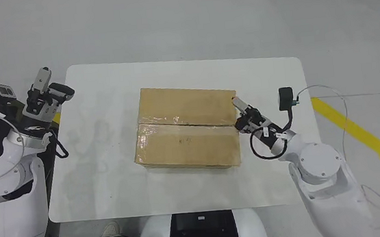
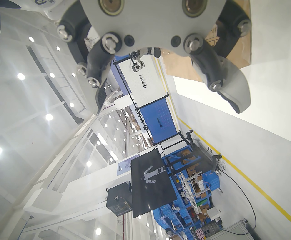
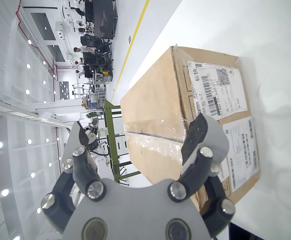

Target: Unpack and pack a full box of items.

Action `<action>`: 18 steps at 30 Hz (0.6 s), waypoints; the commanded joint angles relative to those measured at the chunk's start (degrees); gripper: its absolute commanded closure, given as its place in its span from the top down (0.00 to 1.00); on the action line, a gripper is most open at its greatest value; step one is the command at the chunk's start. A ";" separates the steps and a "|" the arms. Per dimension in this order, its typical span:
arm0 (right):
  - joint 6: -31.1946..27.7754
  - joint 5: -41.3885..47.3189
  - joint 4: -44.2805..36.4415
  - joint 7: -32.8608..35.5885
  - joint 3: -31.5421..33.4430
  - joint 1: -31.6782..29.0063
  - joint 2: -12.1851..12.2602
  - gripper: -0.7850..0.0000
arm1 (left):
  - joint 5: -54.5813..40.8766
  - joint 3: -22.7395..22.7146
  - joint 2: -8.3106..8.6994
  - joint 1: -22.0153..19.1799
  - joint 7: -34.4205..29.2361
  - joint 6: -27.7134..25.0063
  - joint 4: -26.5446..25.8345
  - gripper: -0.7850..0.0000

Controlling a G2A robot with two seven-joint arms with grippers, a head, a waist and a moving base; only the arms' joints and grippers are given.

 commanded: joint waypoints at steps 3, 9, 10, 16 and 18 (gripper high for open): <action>-0.40 0.59 1.39 -0.32 -0.17 1.09 -0.01 1.00 | 0.00 0.00 0.00 0.00 0.00 0.00 0.00 1.00; -1.84 0.92 -1.29 -3.07 2.54 -1.93 0.29 1.00 | 0.00 0.00 0.00 0.00 0.00 0.00 0.00 1.00; -2.14 1.00 -2.05 -3.66 3.21 -2.87 0.36 1.00 | 0.00 0.00 0.00 0.00 0.00 0.00 0.00 1.00; -5.33 2.95 -4.56 -6.82 7.46 -8.06 0.62 1.00 | 0.00 0.00 0.00 0.00 0.00 0.00 0.00 1.00; -7.03 3.80 -4.74 -7.82 8.70 -9.40 0.65 1.00 | 0.00 0.00 0.00 0.00 0.00 0.00 0.00 1.00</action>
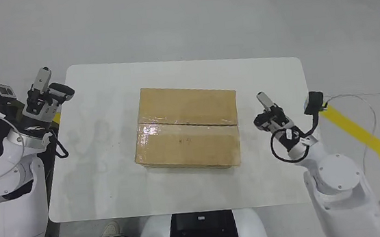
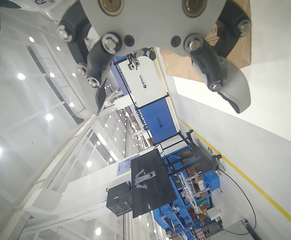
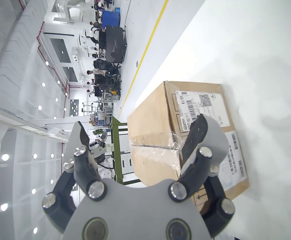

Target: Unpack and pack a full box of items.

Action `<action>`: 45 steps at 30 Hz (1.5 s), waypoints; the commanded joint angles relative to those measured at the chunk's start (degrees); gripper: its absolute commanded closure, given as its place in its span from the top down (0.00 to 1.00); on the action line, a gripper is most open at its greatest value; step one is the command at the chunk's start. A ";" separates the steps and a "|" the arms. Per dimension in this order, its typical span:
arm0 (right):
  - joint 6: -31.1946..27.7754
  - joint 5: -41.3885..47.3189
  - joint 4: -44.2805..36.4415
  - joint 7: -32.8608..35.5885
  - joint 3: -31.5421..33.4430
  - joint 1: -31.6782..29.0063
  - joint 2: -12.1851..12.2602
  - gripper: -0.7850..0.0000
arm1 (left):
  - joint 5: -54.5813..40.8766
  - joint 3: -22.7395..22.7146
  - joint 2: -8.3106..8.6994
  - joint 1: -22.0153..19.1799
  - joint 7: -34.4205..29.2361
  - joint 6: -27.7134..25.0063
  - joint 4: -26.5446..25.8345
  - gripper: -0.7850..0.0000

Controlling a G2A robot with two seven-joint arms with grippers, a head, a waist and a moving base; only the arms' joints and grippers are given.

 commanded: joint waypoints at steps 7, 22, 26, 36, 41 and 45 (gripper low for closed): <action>-7.09 3.47 0.96 -3.51 4.01 -3.51 0.01 1.00 | 0.00 0.00 0.00 0.00 0.00 0.00 0.00 1.00; -10.54 6.23 3.18 -4.78 6.62 -3.53 0.06 1.00 | 0.00 0.00 0.00 0.00 0.00 0.00 0.00 1.00; -10.54 6.22 3.16 -4.76 6.61 -3.53 0.06 1.00 | 0.00 0.00 0.00 0.00 0.00 0.00 0.00 1.00; -10.53 6.21 3.16 -4.76 6.61 -3.54 0.06 1.00 | 0.00 0.00 0.00 0.00 0.00 0.00 0.00 1.00; -10.53 6.21 3.16 -4.76 6.61 -3.54 0.06 1.00 | 0.00 0.00 0.00 0.00 0.00 0.00 0.00 1.00; -10.53 6.21 3.16 -4.76 6.61 -3.54 0.06 1.00 | 0.00 0.00 0.00 0.00 0.00 0.00 0.00 1.00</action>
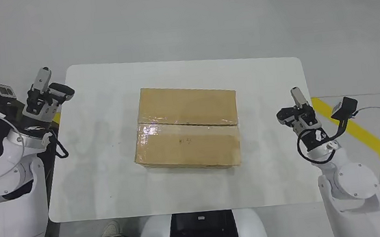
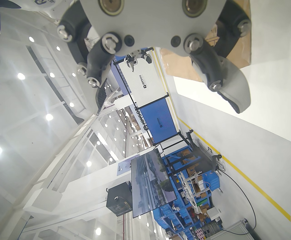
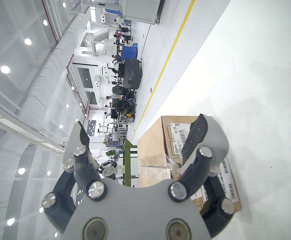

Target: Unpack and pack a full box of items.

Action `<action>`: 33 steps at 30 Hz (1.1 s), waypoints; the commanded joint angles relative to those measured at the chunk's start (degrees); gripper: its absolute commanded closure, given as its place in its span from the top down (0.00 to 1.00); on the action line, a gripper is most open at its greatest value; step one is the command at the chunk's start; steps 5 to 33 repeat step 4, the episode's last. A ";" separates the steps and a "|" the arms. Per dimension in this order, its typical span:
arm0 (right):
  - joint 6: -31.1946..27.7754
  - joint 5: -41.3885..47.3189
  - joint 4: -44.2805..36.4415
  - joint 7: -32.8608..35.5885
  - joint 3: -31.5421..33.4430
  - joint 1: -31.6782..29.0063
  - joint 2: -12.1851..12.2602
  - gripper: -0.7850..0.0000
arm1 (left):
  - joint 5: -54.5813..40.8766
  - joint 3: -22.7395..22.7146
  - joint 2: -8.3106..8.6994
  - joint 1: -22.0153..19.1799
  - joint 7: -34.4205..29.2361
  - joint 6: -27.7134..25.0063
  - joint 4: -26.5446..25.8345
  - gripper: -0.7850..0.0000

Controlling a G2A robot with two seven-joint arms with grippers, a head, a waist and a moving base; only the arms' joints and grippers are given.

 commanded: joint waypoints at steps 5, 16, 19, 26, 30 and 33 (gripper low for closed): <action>0.00 0.00 0.00 0.00 0.00 0.00 0.00 1.00 | 0.00 0.00 0.00 0.00 0.00 0.00 0.00 1.00; 0.00 0.00 0.00 0.00 0.00 0.00 0.00 1.00 | 0.00 0.00 0.00 0.00 0.00 0.00 0.00 1.00; 0.00 0.00 0.00 0.00 0.00 0.00 0.00 1.00 | 0.00 0.00 0.00 0.00 0.00 0.00 0.00 1.00; 0.00 0.00 0.00 0.00 0.00 0.00 0.00 1.00 | 0.00 0.00 0.00 0.00 0.00 0.00 0.00 1.00; 0.00 0.00 0.00 0.00 0.00 0.00 0.00 1.00 | 0.00 0.00 0.00 0.00 0.00 0.00 0.00 1.00; 0.00 0.00 0.00 0.00 0.00 0.00 0.00 1.00 | 0.00 0.00 0.00 0.00 0.00 0.00 0.00 1.00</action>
